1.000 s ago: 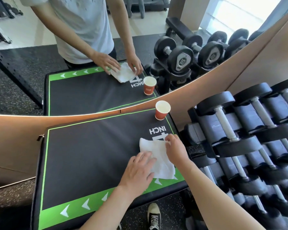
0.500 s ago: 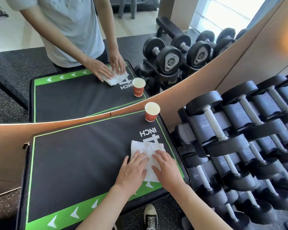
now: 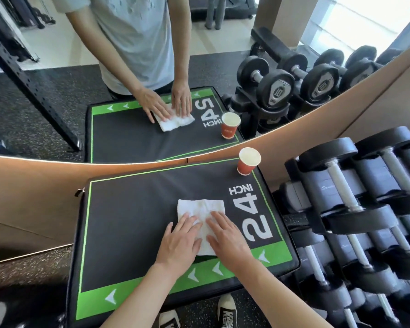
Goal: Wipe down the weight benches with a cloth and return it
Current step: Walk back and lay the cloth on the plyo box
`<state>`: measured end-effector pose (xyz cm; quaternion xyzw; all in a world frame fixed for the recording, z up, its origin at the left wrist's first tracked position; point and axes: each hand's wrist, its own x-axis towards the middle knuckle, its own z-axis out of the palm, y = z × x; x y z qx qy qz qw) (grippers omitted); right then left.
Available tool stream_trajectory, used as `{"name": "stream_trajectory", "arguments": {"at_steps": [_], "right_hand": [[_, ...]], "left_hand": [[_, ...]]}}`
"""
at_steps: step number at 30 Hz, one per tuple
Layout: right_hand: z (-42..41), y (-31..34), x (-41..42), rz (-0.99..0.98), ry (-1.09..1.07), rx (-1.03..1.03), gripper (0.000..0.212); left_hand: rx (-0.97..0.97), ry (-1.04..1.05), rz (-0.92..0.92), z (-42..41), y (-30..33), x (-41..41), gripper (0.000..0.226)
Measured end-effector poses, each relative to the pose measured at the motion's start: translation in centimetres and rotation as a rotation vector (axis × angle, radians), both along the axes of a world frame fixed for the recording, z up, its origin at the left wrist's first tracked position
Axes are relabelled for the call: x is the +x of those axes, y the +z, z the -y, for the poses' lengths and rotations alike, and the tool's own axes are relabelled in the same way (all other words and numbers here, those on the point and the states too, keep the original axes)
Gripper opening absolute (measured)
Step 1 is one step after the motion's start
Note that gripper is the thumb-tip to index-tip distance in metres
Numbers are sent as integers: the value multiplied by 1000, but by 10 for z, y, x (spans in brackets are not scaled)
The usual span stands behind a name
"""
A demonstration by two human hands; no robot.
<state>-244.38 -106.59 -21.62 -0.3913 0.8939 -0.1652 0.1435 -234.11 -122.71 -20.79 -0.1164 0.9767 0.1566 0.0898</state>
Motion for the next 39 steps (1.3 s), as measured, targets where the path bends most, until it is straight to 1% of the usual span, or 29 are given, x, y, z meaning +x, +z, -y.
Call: {"name": "stream_trajectory", "arguments": {"at_steps": [8,12,16,20,29,34,39], "right_hand": [[100,-1,36,3,172,-22,54],[150,-6,54,23,209,-48,54],[190,-9,66,32,238,-44,55],[221,-9,66,28,230,-20,55],[271,-4,50,31,165,14,57],[277,0,47,46,153,43,58],[277,10,40,61,233,129,61]], "left_hand": [[4,166,-29,80,-1,62,51],[7,254,-40,121,-4,91,50],[25,290,-63,156,-4,111,50],[33,289,-88,187,-4,111,51],[127,270,-143,249,-16,86,51],[177,266,-136,260,-17,78,51],[188,292,-65,253,-3,75,53]]}}
